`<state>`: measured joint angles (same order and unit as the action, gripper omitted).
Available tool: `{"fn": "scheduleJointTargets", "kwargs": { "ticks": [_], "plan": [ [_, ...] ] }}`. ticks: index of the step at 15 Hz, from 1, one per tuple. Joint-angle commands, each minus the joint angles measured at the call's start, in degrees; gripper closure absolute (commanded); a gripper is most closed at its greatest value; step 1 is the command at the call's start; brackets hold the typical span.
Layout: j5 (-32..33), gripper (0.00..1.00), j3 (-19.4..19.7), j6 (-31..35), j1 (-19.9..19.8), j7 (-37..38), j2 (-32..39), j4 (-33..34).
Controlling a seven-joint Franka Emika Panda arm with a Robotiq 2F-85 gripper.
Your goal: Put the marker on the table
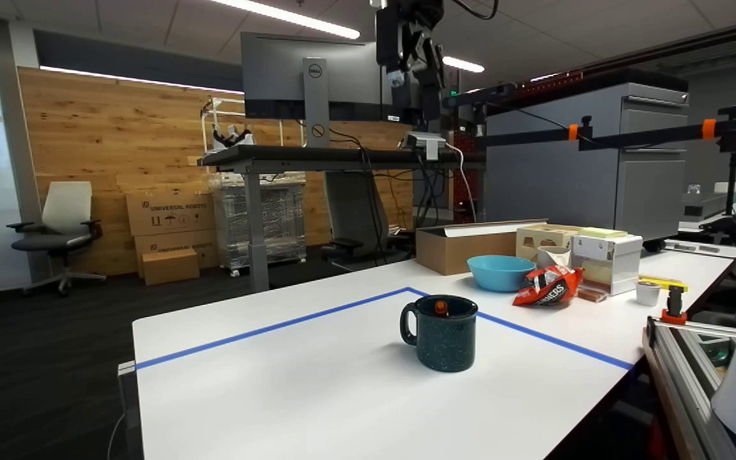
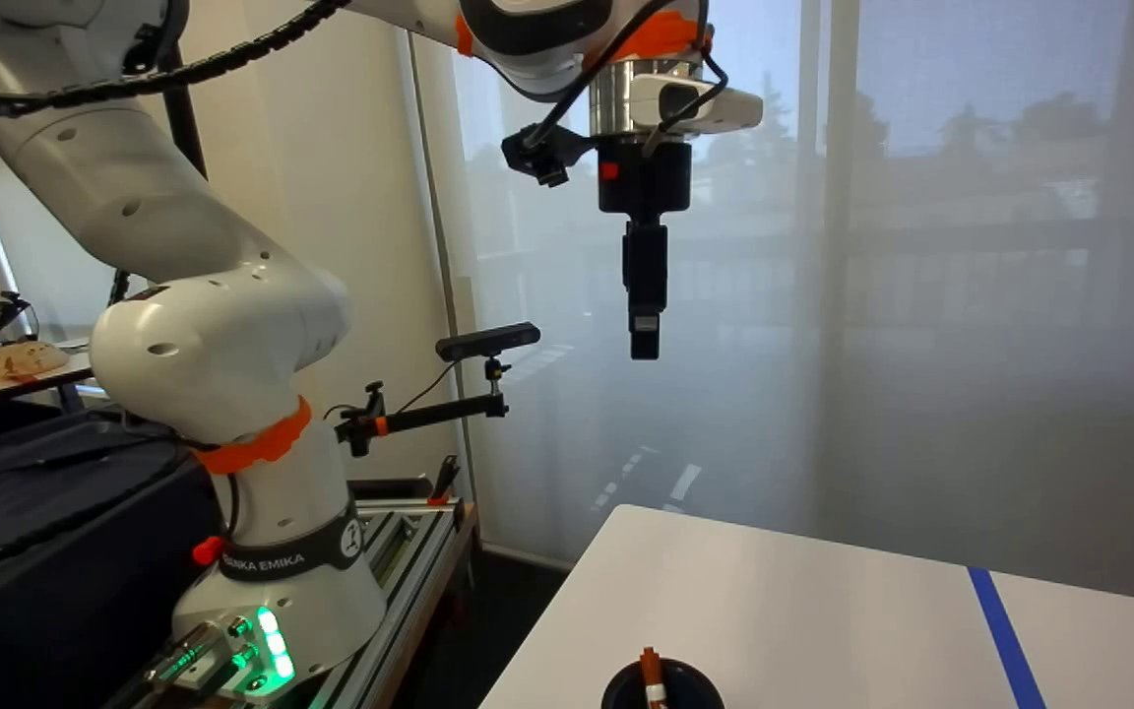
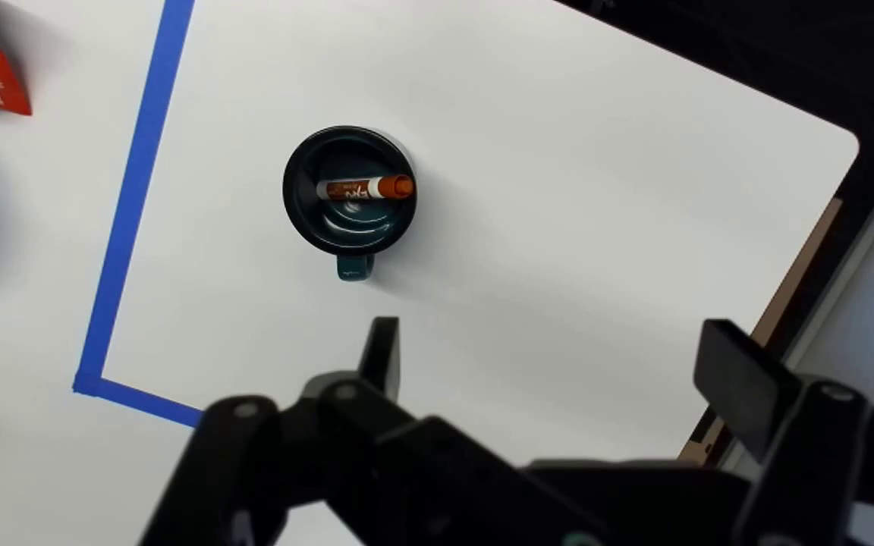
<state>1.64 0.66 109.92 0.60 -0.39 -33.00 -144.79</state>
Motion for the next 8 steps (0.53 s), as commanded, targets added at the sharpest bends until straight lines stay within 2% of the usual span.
{"fn": "scheduleJointTargets", "kwargs": {
  "ticks": [1,7,8],
  "plan": [
    [-0.13,0.0,-0.22,-0.12,-0.24,-0.1,0.02,0.1],
    [-0.13,0.0,-0.22,-0.12,-0.24,-0.1,0.02,0.1],
    [-1.77,0.0,-0.53,1.15,-1.08,4.2,1.01,0.32]
  ]
}}
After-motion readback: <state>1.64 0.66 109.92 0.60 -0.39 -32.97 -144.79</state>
